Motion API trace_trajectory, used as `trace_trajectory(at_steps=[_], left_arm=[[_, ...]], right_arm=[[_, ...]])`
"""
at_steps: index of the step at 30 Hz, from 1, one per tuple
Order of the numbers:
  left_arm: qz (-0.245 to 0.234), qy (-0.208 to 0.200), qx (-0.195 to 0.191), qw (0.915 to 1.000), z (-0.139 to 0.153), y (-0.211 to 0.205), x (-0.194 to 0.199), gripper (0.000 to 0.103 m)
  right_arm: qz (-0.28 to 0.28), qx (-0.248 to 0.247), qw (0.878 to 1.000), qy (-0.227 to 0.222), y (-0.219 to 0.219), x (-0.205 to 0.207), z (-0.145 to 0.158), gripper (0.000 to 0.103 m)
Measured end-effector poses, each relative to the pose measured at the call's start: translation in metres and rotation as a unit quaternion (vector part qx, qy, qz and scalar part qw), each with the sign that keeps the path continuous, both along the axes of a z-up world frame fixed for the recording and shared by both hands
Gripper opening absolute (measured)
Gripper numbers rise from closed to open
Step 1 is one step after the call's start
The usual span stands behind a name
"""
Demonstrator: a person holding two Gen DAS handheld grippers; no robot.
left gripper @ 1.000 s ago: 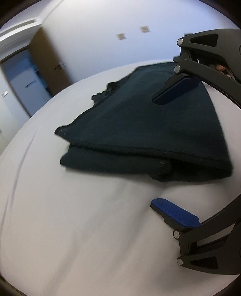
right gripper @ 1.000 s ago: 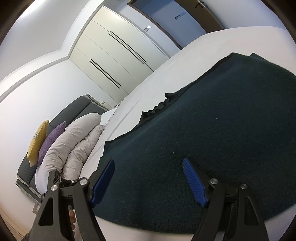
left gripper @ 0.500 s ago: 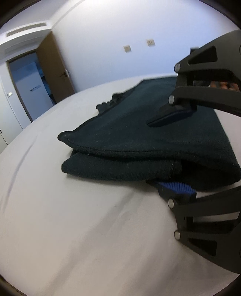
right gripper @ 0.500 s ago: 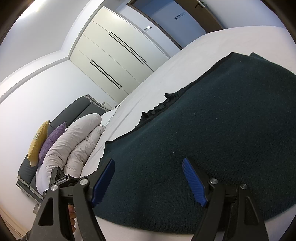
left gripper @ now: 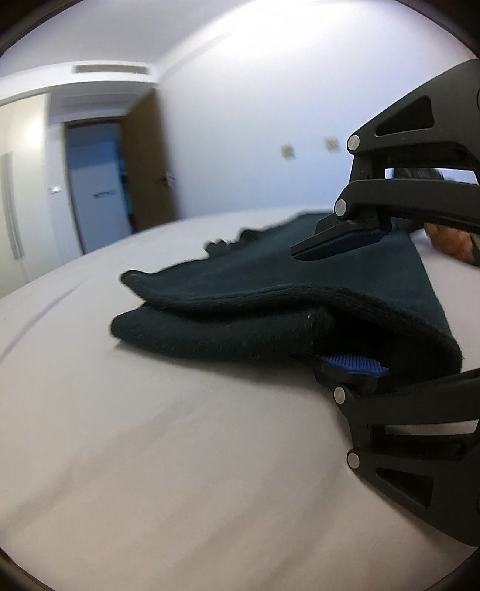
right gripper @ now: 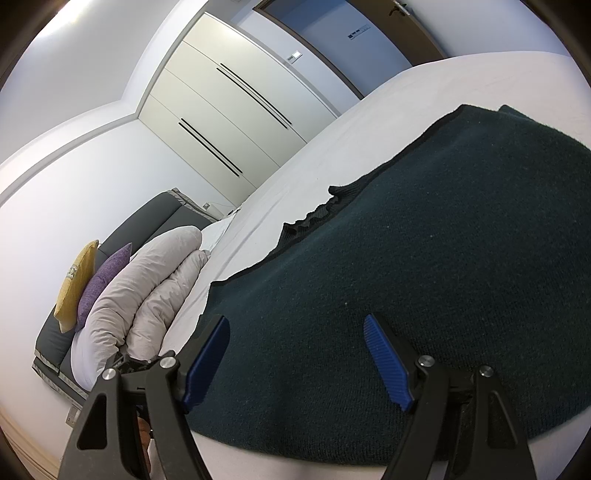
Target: Fold small clothes
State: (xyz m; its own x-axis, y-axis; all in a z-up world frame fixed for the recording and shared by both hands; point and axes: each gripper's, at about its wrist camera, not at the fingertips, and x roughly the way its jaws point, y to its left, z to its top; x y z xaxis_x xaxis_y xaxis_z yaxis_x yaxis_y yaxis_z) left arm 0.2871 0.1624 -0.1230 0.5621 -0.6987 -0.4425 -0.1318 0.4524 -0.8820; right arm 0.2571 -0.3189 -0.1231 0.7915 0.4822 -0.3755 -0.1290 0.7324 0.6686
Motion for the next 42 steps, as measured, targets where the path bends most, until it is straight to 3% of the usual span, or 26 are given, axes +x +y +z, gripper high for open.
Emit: trace_trajectory(at_steps=[3,6,8,11,14,19,23,25,26,28,32,36,40,42], left_arm=[[-0.011,0.012,0.01,0.9998,0.001,-0.004,0.009,0.042],[-0.024,0.023,0.041,0.9986,0.001,-0.009,0.01,0.024],[-0.011,0.032,0.037,0.9987,-0.003,-0.007,0.008,0.017],[0.009,0.036,0.025,0.999,-0.007,0.001,0.003,0.016],[0.025,0.03,0.04,0.9984,0.002,0.001,-0.001,0.015],[0.023,-0.016,0.127,0.9915,0.046,-0.018,-0.002,0.014],[-0.024,-0.077,0.23,0.9699,0.094,-0.084,0.012,0.014],[-0.062,-0.111,0.284,0.9502,0.107,-0.135,0.016,0.014],[-0.088,-0.136,0.33,0.9299,0.109,-0.172,0.016,0.014],[-0.107,-0.152,0.383,0.9048,0.095,-0.216,0.009,0.014],[-0.107,-0.179,0.428,0.8795,0.073,-0.24,-0.014,0.014],[-0.098,-0.195,0.424,0.8789,0.08,-0.228,-0.016,0.014],[-0.105,-0.204,0.443,0.8666,0.083,-0.226,-0.017,0.014],[-0.11,-0.209,0.456,0.8581,0.08,-0.231,-0.02,0.014]], right_arm=[[0.0,0.0,1.0,0.0,-0.001,0.0,0.0,0.078],[0.0,-0.003,1.0,0.002,0.0,0.001,0.0,0.078],[0.0,-0.011,1.0,0.011,0.001,0.002,0.003,0.078],[0.005,-0.033,0.999,0.034,0.008,0.004,0.015,0.079],[0.028,-0.037,0.998,0.04,0.022,0.006,0.031,0.079],[0.057,-0.062,0.994,0.068,0.039,0.031,0.044,0.077],[0.061,-0.044,0.994,0.077,0.016,0.046,0.055,0.077],[0.074,-0.01,0.993,0.087,-0.003,0.057,0.058,0.079],[0.083,0.005,0.992,0.096,-0.01,0.064,0.059,0.083],[0.111,0.051,0.985,0.122,-0.023,0.081,0.054,0.087],[0.142,0.105,0.967,0.186,-0.023,0.11,0.034,0.089],[0.162,0.093,0.961,0.204,0.004,0.125,0.024,0.089],[0.194,0.114,0.954,0.198,0.034,0.135,0.027,0.082],[0.207,0.101,0.954,0.194,0.049,0.14,0.033,0.081]])
